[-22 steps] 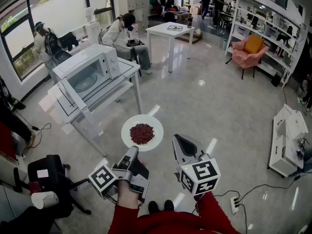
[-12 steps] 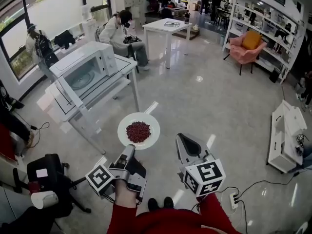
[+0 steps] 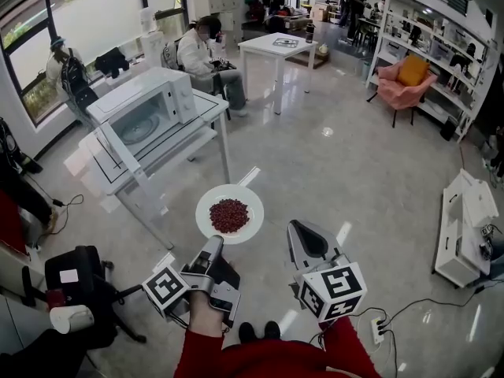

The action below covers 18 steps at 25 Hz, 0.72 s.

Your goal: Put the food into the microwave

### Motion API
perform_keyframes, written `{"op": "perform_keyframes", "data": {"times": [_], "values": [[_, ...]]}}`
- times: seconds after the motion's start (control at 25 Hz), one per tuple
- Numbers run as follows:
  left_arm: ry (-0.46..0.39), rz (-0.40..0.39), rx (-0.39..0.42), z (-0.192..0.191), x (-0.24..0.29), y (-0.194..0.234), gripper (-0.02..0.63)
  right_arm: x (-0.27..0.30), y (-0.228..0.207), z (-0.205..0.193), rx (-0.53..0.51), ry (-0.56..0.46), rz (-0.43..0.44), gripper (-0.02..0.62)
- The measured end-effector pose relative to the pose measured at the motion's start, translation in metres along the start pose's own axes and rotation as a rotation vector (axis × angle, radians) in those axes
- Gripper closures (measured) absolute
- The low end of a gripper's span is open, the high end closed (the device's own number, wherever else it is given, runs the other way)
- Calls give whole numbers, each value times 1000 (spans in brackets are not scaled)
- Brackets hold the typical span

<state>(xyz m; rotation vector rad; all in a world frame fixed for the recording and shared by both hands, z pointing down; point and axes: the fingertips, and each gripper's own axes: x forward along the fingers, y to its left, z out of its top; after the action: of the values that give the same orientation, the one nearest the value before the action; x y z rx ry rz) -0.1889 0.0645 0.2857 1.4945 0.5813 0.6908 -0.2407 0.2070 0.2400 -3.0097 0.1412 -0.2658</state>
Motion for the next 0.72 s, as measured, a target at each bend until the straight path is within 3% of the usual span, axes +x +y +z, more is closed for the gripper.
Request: {"op": "perform_keyframes", "data": {"times": [0.72], "values": [[-32,-1,43,-17,45,-6,589,1,-55,1,32,-6,3,581]]}}
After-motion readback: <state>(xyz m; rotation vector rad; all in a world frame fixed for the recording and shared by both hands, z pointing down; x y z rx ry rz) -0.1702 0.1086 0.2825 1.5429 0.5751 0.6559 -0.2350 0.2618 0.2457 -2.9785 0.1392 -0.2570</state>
